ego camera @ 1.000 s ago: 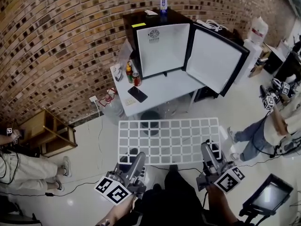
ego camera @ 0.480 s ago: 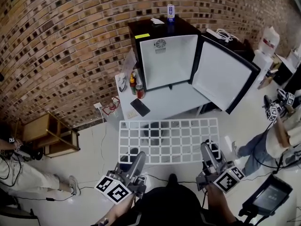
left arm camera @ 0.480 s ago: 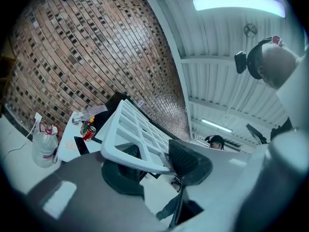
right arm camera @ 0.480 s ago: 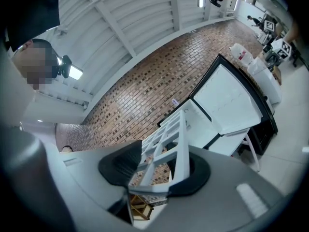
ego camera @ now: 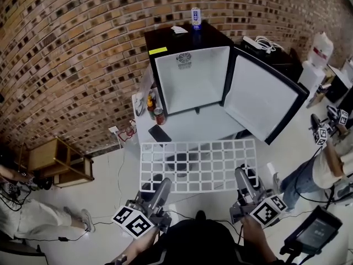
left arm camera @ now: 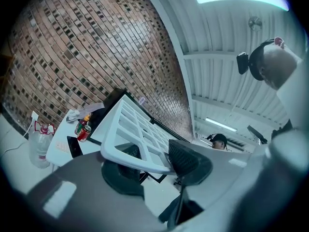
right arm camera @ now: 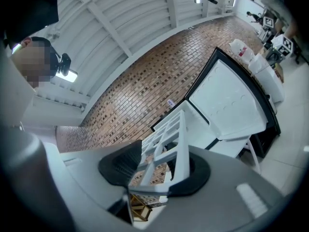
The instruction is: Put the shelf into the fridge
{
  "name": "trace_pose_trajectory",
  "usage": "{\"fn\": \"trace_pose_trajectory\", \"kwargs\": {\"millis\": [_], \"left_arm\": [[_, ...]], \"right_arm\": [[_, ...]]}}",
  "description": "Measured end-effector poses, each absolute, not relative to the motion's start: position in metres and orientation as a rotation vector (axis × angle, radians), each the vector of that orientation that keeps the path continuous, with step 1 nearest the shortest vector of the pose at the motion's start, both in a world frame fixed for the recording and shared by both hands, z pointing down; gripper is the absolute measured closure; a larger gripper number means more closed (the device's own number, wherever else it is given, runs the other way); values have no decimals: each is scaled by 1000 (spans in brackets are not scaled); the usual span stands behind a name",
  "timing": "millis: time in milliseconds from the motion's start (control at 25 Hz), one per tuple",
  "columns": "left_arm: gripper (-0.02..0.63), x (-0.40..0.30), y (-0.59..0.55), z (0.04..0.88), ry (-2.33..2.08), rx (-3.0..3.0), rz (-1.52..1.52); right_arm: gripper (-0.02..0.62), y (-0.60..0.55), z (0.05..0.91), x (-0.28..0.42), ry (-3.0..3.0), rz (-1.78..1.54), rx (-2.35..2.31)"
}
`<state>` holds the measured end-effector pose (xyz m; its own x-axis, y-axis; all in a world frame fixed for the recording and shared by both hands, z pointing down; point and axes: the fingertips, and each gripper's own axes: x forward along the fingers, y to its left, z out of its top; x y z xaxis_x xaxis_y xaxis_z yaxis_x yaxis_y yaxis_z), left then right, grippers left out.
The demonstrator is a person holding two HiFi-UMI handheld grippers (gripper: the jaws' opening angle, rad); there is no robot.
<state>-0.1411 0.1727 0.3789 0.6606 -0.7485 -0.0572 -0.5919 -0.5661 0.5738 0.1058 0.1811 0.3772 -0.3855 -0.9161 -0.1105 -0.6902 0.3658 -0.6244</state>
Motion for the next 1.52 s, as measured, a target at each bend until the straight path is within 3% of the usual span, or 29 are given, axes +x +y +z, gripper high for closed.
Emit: {"fn": "trace_pose_trajectory", "kwargs": {"millis": [600, 1520], "left_arm": [[457, -96, 109, 380, -1066, 2332, -387], [457, -99, -34, 408, -995, 2308, -361]], "right_arm": [[426, 112, 381, 151, 2202, -728, -1364], [425, -20, 399, 138, 2160, -832, -1451]]}}
